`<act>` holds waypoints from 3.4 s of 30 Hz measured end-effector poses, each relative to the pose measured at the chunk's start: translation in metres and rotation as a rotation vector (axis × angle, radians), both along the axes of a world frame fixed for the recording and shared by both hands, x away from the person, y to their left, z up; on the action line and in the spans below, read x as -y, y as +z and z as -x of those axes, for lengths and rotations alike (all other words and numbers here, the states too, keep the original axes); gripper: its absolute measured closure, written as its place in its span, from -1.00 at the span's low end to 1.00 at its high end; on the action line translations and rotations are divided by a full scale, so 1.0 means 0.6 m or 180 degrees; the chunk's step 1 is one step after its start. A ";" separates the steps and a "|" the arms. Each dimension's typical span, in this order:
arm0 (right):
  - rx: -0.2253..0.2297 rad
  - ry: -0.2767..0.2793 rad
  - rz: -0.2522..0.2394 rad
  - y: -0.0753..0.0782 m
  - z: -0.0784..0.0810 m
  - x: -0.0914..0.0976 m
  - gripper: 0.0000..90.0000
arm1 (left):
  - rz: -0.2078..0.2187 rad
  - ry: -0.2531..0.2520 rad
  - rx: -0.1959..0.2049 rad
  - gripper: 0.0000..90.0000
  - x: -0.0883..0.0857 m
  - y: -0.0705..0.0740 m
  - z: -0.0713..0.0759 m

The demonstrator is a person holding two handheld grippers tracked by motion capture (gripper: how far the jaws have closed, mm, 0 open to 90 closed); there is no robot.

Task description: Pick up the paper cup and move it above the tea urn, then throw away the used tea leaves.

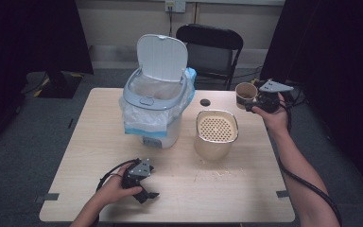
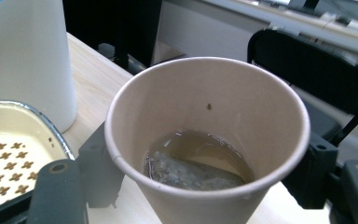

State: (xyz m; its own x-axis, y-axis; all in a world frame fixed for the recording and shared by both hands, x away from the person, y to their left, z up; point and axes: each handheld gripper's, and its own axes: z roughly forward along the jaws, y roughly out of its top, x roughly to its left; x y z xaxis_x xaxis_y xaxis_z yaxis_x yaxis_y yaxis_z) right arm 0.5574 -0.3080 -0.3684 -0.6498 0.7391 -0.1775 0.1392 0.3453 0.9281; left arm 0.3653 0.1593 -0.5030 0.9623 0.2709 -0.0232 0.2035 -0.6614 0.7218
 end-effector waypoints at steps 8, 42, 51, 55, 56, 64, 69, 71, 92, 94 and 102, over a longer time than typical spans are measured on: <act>0.0275 0.0047 0.0221 0.012 0.007 -0.018 -0.41 | -0.0004 -0.0011 0.0005 -1.00 0.000 0.000 0.000; 0.1108 0.0497 0.1677 0.038 0.067 -0.085 -0.40 | -0.0064 -0.0013 0.0006 -1.00 0.000 0.002 -0.002; 0.1497 0.0652 0.2606 0.035 0.093 -0.113 -0.39 | -0.0065 -0.0016 0.0006 -1.00 0.000 0.002 -0.002; 0.1849 0.0764 0.3303 0.029 0.106 -0.127 -0.39 | -0.0042 -0.0012 0.0010 -1.00 0.000 0.002 -0.002; 0.1913 0.0779 0.3447 0.027 0.109 -0.131 -0.39 | -0.0037 -0.0014 0.0011 -1.00 0.000 0.001 -0.002; 0.2560 0.0736 0.4407 0.014 0.130 -0.152 -0.39 | 0.0001 -0.0010 0.0014 -1.00 0.002 0.000 -0.003; 0.2919 0.0650 0.4689 0.017 0.141 -0.159 -0.39 | 0.0005 -0.0014 0.0018 -1.00 0.002 0.000 -0.003; 0.2869 0.0698 0.4603 0.020 0.142 -0.162 -0.39 | 0.0002 -0.0013 0.0017 -1.00 0.002 0.000 -0.003; 0.0443 0.0422 0.1694 0.059 0.078 -0.108 -0.39 | 0.0001 -0.0013 0.0020 -1.00 0.002 0.000 -0.003; 0.0363 0.0392 0.1598 0.059 0.074 -0.105 -0.39 | -0.0025 0.0001 0.0005 -1.00 0.001 0.000 -0.003; 0.0008 0.0412 0.1062 0.060 0.063 -0.100 -0.39 | -0.0027 0.0000 0.0005 -1.00 0.001 0.000 -0.003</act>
